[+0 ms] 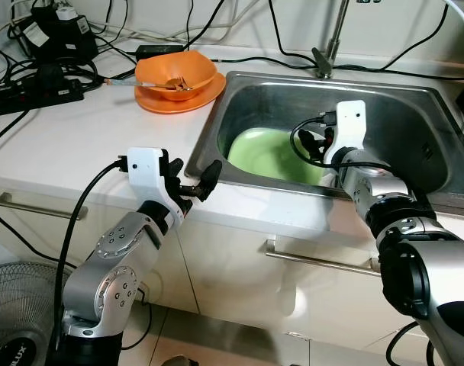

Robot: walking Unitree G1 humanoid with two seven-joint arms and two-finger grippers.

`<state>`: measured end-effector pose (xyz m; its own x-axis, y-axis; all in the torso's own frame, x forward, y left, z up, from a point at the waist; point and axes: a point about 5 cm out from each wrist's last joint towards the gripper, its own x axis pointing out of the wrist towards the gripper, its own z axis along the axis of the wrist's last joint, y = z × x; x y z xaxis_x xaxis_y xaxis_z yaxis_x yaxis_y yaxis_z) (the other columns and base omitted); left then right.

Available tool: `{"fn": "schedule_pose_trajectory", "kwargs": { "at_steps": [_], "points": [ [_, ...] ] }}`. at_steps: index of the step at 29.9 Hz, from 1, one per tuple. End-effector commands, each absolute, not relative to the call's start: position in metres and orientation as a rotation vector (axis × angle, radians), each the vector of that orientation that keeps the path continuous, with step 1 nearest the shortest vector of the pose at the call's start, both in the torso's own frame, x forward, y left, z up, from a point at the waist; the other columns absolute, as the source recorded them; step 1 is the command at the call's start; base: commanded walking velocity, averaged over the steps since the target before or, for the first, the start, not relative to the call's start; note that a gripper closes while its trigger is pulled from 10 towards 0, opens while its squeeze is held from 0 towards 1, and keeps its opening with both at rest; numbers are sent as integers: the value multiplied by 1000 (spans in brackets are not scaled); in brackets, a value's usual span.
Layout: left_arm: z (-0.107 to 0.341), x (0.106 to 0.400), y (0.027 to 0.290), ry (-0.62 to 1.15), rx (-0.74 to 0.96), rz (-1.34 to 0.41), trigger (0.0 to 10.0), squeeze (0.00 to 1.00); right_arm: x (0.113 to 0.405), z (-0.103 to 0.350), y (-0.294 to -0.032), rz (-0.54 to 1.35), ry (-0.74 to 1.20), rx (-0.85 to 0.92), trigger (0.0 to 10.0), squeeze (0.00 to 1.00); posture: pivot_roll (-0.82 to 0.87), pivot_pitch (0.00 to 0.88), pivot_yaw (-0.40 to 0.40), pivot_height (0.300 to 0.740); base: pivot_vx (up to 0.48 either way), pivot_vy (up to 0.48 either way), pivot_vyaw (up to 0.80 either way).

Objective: Kitchen organization

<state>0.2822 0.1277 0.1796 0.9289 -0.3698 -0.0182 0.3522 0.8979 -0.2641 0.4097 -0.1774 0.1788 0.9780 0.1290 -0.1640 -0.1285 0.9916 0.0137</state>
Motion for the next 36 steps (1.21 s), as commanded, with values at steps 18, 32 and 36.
{"fn": "schedule_pose_trajectory", "kwargs": {
  "at_steps": [18,32,36],
  "points": [
    [212,296,153,-181,-167,-99,10000,0,400,203,-142,313,-155,124,10000,714,27,48,45,740,0,0,0],
    [204,304,152,-162,-179,-95,10000,0,384,199,-134,331,-160,185,10000,451,16,26,47,740,0,230,-619],
    [204,304,152,-158,-184,-93,10000,0,383,199,-134,335,-157,176,10000,451,17,25,46,740,0,480,-728]
  ]
}}
